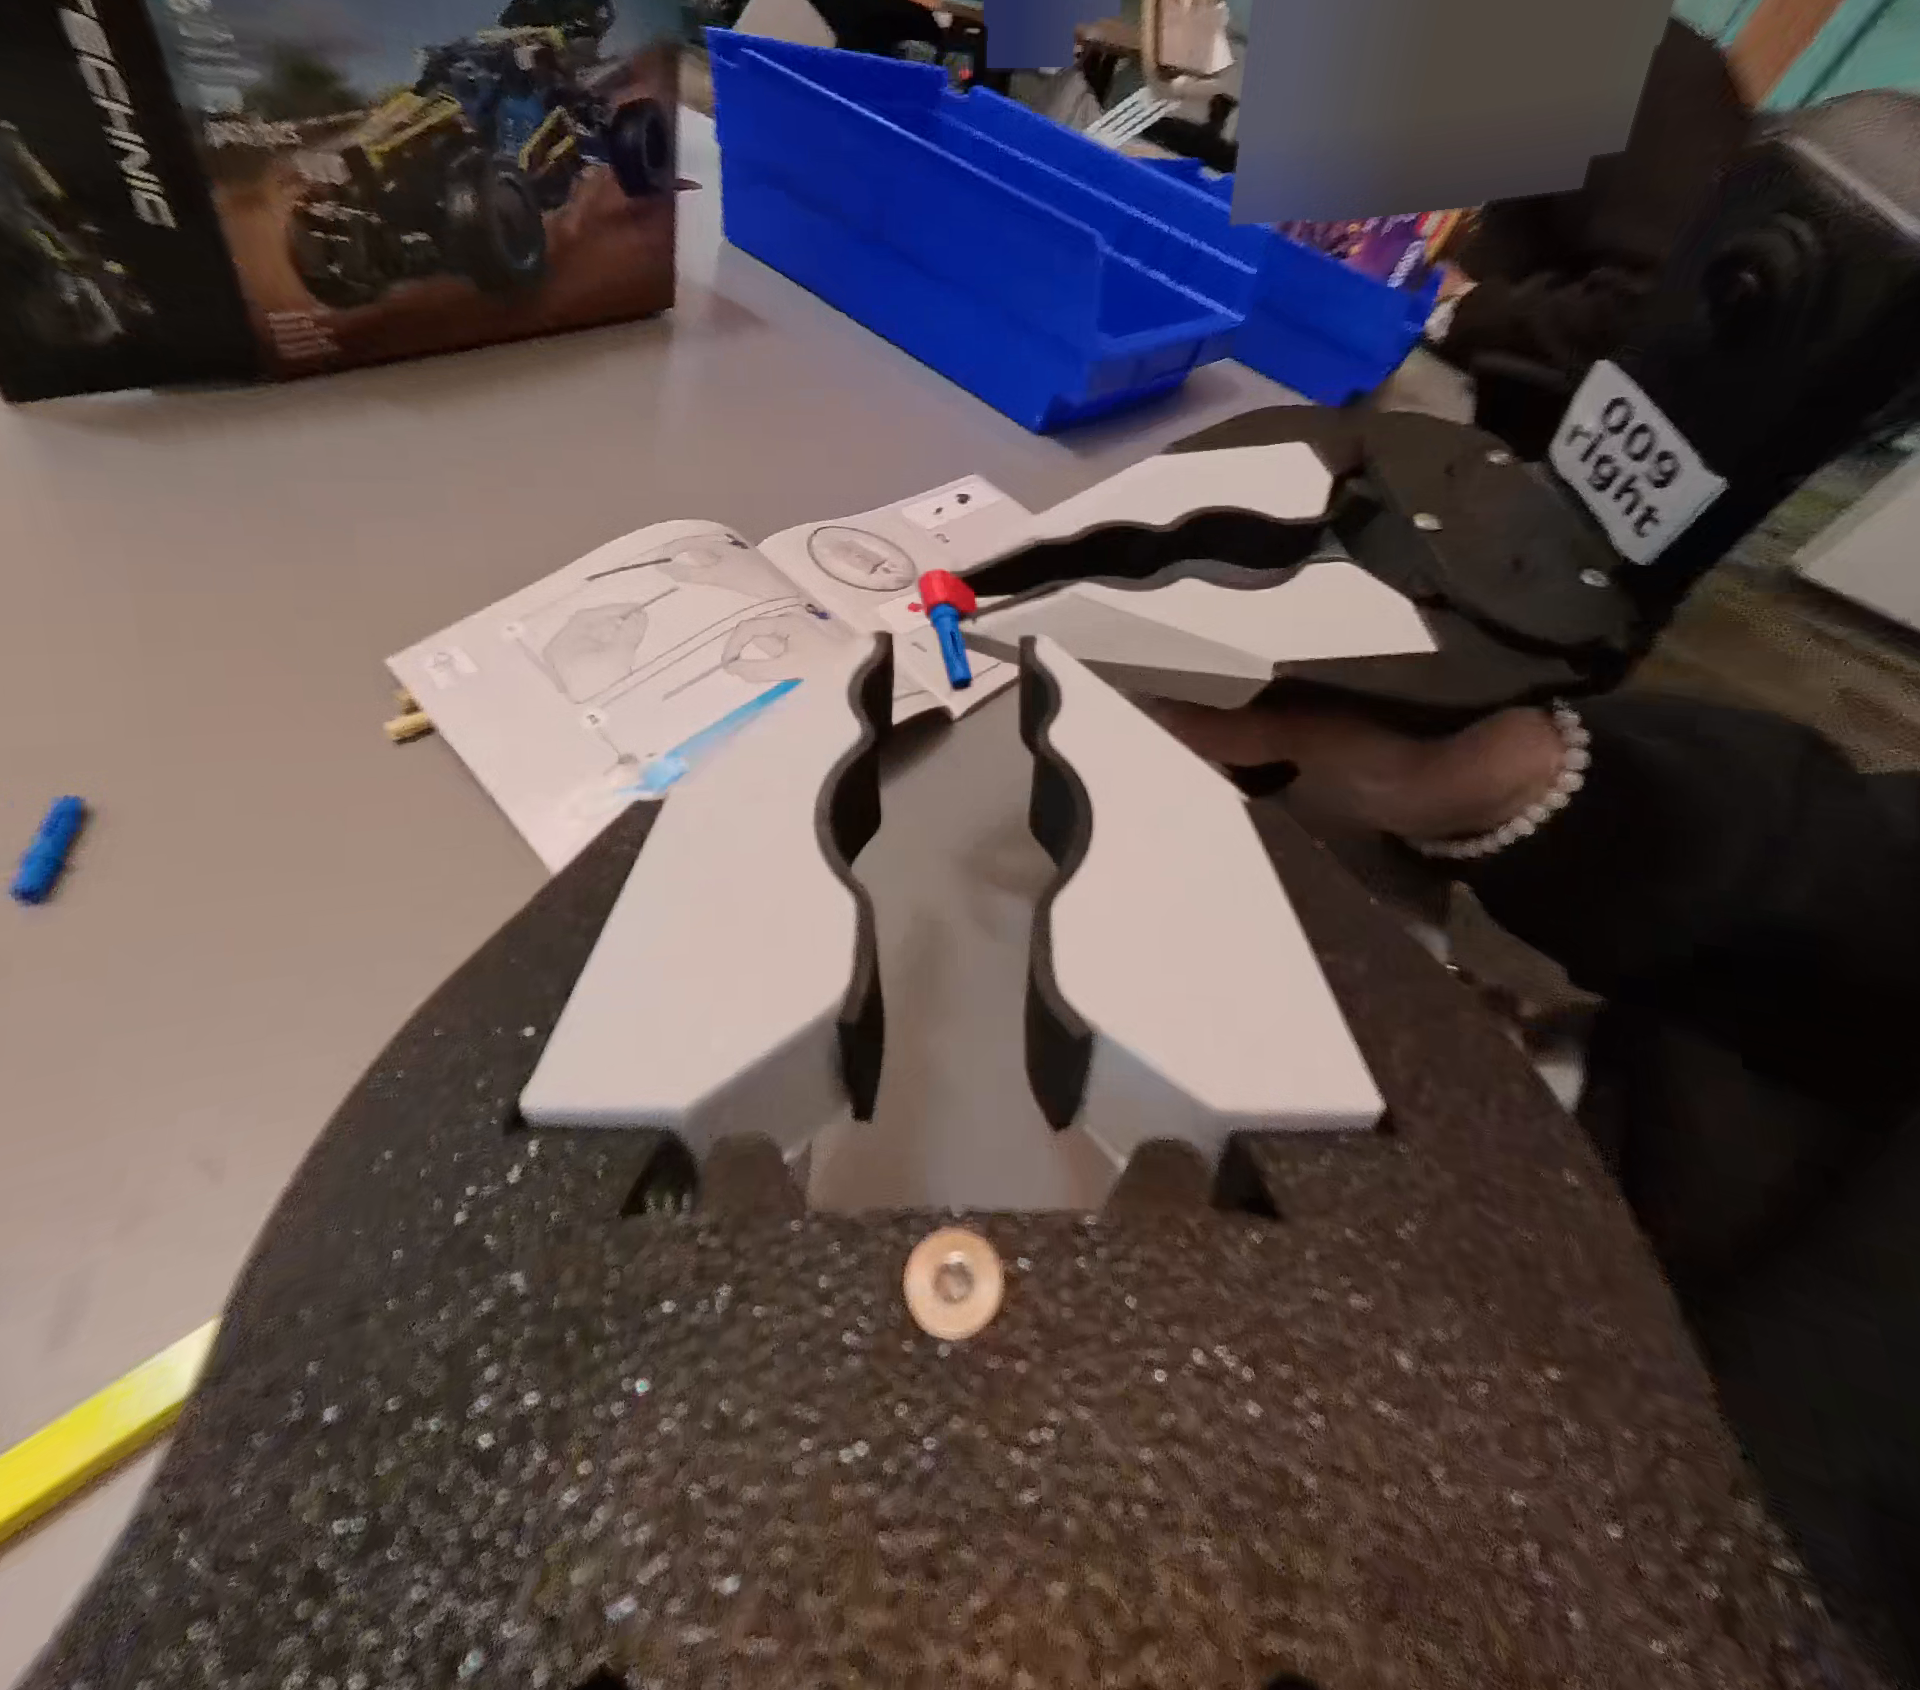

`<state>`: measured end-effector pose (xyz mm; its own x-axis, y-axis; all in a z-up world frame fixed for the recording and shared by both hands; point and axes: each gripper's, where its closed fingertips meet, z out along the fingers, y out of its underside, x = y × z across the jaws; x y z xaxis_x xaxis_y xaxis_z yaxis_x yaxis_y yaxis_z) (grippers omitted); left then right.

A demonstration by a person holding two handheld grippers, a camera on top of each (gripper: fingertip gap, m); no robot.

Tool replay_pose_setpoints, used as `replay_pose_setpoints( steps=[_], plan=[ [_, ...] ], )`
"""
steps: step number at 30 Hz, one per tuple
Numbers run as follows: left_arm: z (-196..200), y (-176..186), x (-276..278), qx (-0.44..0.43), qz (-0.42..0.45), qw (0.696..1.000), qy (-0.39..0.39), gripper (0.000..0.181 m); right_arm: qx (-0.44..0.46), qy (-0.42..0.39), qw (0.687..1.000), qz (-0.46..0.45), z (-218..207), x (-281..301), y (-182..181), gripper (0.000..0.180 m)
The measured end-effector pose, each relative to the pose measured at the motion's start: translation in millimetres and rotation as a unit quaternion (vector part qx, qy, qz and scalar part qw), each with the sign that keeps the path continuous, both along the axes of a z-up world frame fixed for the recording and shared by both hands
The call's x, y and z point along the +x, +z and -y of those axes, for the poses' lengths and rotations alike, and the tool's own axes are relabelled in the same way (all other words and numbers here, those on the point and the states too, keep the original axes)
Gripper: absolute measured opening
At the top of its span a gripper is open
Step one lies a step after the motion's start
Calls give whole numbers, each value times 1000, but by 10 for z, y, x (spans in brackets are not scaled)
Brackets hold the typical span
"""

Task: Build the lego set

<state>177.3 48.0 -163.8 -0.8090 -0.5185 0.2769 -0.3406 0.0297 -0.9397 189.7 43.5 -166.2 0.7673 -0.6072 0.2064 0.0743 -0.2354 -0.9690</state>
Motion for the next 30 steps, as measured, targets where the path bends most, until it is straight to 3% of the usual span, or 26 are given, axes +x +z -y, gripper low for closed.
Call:
replay_pose_setpoints(
  steps=[7,24,27,30],
  plan=[
    [8,-100,-22,50,-1,999,15,3,-11,2,1000,15,-32,-36,-3,6],
    [-16,-119,1,34,-33,998,31,2,-18,9,1000,8,-39,-70,-16,7],
    [-215,-214,58,114,-12,992,58,2,-134,-28,990,-11,348,-19,-112,24],
    [-449,-430,105,201,-49,976,63,2,-265,-84,958,-73,1210,64,-307,31]
  ],
)
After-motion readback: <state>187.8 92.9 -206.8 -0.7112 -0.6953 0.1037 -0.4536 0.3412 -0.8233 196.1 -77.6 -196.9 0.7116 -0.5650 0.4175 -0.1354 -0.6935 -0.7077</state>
